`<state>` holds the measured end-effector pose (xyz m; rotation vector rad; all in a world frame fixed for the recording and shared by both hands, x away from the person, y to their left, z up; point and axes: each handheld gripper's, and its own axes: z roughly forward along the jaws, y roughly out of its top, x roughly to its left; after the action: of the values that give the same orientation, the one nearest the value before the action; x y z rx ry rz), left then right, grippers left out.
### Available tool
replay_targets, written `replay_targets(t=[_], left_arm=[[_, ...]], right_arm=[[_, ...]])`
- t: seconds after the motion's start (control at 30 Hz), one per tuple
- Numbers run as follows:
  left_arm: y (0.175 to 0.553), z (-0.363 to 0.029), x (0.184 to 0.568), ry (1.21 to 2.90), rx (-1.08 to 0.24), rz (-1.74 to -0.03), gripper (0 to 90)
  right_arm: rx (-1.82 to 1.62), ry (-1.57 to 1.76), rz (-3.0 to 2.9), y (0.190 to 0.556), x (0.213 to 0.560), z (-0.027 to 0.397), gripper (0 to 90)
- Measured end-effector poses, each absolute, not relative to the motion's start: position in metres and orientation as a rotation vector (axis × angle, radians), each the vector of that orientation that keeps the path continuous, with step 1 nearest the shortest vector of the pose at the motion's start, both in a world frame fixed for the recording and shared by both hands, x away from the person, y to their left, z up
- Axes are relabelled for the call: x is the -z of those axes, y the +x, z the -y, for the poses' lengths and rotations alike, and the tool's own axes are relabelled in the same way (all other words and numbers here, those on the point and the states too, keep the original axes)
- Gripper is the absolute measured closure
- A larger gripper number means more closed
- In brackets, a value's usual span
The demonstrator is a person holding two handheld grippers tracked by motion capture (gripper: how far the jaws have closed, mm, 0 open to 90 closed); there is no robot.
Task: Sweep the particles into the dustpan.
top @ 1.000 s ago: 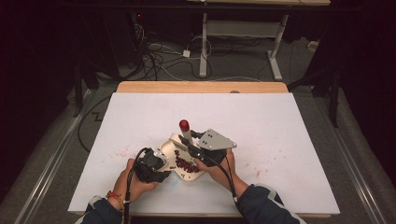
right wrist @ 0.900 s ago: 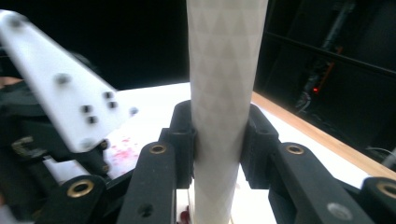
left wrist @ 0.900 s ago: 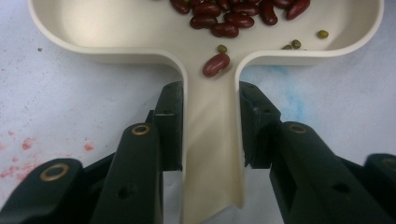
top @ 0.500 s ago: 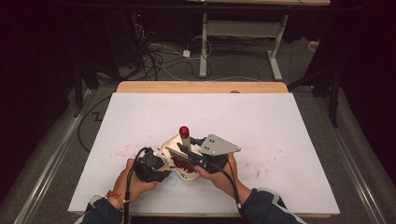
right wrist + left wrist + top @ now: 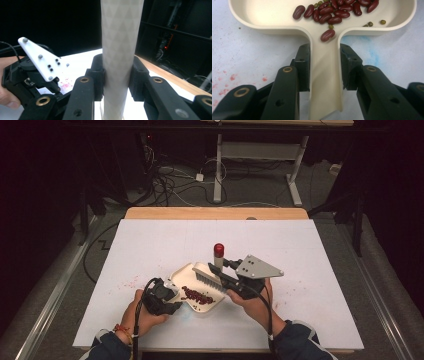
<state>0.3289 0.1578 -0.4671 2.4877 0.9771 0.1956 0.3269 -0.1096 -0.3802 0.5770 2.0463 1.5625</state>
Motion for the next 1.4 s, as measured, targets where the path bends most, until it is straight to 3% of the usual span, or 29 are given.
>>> replay_targets(t=[0.83,1.4], left_arm=[[0.327,-0.157,0.47,2.472,-0.22,-0.983,63.5],[0.33,-0.159,0.471,2.44,-0.225,-1.02,63.5]], right_arm=[[-1.443,0.709,-2.016,0.325,0.369,0.218,70.1],[-1.409,0.761,-2.063,0.316,0.368,0.252,70.0]])
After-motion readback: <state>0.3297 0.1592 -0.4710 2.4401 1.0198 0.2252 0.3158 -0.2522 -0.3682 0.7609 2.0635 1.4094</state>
